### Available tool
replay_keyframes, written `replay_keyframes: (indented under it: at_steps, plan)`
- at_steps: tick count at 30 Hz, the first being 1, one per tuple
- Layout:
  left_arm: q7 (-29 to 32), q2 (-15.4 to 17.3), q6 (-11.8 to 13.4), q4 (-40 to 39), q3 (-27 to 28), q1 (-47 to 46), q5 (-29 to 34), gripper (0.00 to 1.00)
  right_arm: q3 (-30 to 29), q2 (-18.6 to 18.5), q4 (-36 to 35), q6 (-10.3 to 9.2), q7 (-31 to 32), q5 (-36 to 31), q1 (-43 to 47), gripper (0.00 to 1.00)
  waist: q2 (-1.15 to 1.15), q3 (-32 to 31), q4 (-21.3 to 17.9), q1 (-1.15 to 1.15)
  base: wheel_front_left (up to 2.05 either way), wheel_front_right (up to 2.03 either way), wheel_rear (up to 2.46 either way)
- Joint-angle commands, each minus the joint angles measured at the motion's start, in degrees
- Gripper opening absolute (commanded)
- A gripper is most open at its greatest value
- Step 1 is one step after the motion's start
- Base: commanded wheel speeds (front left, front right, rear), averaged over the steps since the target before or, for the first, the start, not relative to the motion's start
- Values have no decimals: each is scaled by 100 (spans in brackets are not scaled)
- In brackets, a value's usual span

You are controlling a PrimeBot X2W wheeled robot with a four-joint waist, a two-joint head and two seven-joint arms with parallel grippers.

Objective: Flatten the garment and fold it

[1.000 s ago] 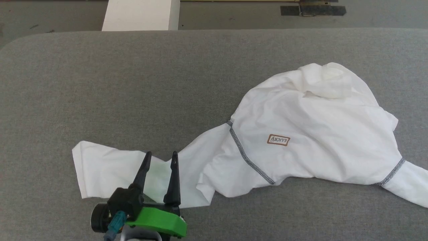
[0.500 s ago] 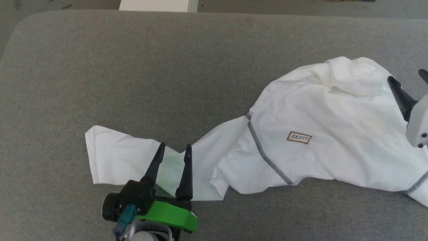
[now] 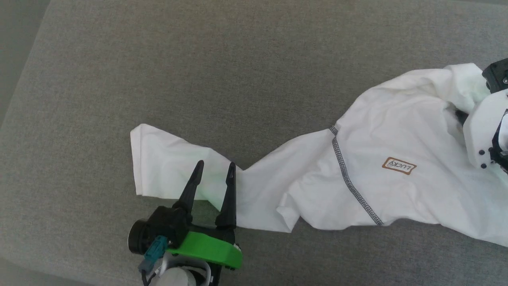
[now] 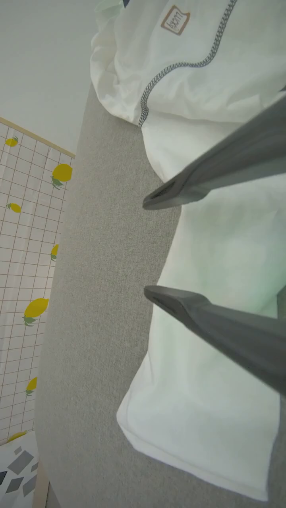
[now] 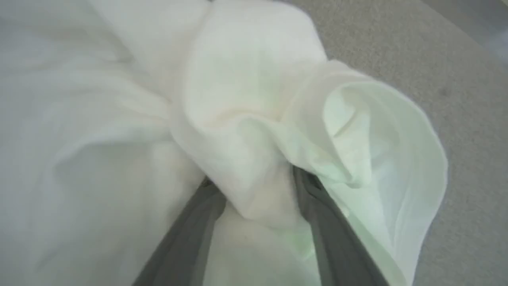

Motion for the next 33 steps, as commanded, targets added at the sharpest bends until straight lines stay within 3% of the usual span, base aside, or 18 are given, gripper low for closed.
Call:
replay_keyframes:
  at_steps: [1, 8, 16, 23, 24, 26, 27, 33]
  plan:
    - [-21, -28, 43, -16, -18, -111, -31, 100, 43, -29, 56, -9, -127, -30, -170, 0, 0, 58, 56, 0, 0, 0, 0]
    - [-21, -28, 92, -45, -119, -160, -74, 100, 332, -239, -54, -9, -635, -64, -1104, 0, 0, 104, 118, 0, 0, 0, 0]
    - [-21, -29, 144, -109, -420, -372, -280, 100, 832, -595, 132, -9, -1167, -535, -2915, 0, 0, 487, 620, 0, 0, 0, 0]
    - [-21, -29, 203, -103, -693, -479, -453, 100, 1035, -381, 993, -9, -1615, -1020, -3574, 0, 0, 758, 1055, 0, 0, 0, 0]
    - [-21, -29, 212, -105, -722, -496, -470, 100, 1034, -336, 1092, -9, -1664, -1074, -3571, 8, 0, 774, 1084, 0, 0, 0, 0]
    - [-21, -29, 241, -105, -774, -532, -498, 100, 1035, -244, 1295, -9, -1769, -1208, -3528, 82, 0, 799, 1115, 0, 0, 0, 0]
    - [-21, -29, 258, -104, -797, -554, -508, 100, 1024, -188, 1411, -9, -1816, -1237, -3475, 100, 0, 811, 1116, 0, 0, 0, 0]
    - [-21, -29, 306, -91, -801, -671, -465, 100, 993, 31, 1707, -9, -2139, -1126, -3351, 100, 0, 714, 925, 0, 0, 0, 0]
